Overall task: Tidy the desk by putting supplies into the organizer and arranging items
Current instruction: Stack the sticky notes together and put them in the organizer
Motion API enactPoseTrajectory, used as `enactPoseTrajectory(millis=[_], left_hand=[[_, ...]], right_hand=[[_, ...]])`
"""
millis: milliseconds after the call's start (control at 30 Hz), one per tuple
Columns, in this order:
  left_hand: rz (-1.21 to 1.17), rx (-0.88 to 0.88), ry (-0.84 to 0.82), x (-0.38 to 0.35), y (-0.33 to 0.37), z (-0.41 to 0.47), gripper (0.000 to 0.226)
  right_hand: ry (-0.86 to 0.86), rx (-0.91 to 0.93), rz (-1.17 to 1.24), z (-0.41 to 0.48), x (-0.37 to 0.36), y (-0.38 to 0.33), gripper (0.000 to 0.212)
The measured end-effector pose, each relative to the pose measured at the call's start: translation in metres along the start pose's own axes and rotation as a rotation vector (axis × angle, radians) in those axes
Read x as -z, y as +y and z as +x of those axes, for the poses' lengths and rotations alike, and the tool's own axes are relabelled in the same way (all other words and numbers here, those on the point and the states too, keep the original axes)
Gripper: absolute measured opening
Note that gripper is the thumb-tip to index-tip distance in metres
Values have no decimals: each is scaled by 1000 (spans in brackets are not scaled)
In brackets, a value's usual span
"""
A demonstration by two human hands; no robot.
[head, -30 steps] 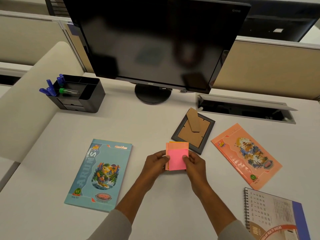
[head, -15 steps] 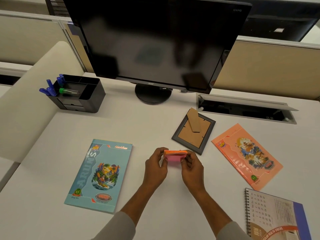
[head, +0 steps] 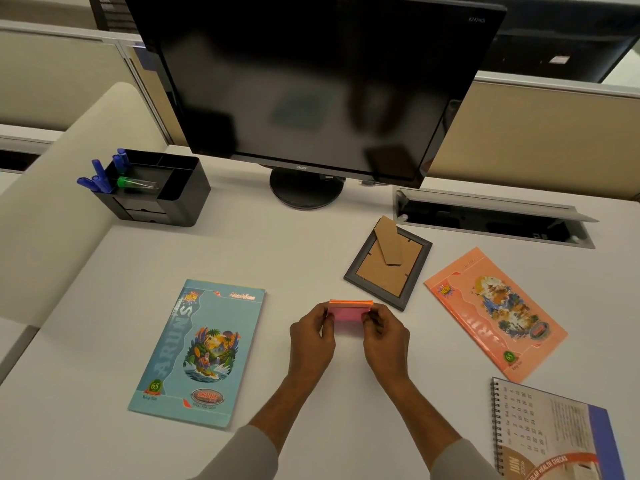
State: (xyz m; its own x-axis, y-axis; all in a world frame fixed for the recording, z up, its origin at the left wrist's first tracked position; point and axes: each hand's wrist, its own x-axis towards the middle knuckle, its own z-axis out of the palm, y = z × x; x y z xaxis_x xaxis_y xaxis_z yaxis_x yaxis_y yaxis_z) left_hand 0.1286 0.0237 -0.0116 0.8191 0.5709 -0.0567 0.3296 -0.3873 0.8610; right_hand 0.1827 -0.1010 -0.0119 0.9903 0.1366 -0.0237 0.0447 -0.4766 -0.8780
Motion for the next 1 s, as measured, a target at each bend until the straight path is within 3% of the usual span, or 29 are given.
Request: enactPoseTrajectory(millis=[233, 500, 700, 867, 1000], left_hand=[[54, -6, -26, 0, -2, 2, 26], [-77, -135, 3, 25, 6, 24, 30], [-129, -221, 33, 63, 16, 45, 31], [-73, -290, 147, 89, 8, 62, 31], [-78, -252, 214, 100, -10, 67, 30]], right_hand=[[6, -22, -48, 1, -3, 2, 21], [-40, 17, 104, 14, 3, -27, 33], [-121, 278, 117, 44, 9, -79, 56], [-242, 558, -206, 65, -4, -106, 40], [-256, 648, -318, 71, -28, -111, 28]])
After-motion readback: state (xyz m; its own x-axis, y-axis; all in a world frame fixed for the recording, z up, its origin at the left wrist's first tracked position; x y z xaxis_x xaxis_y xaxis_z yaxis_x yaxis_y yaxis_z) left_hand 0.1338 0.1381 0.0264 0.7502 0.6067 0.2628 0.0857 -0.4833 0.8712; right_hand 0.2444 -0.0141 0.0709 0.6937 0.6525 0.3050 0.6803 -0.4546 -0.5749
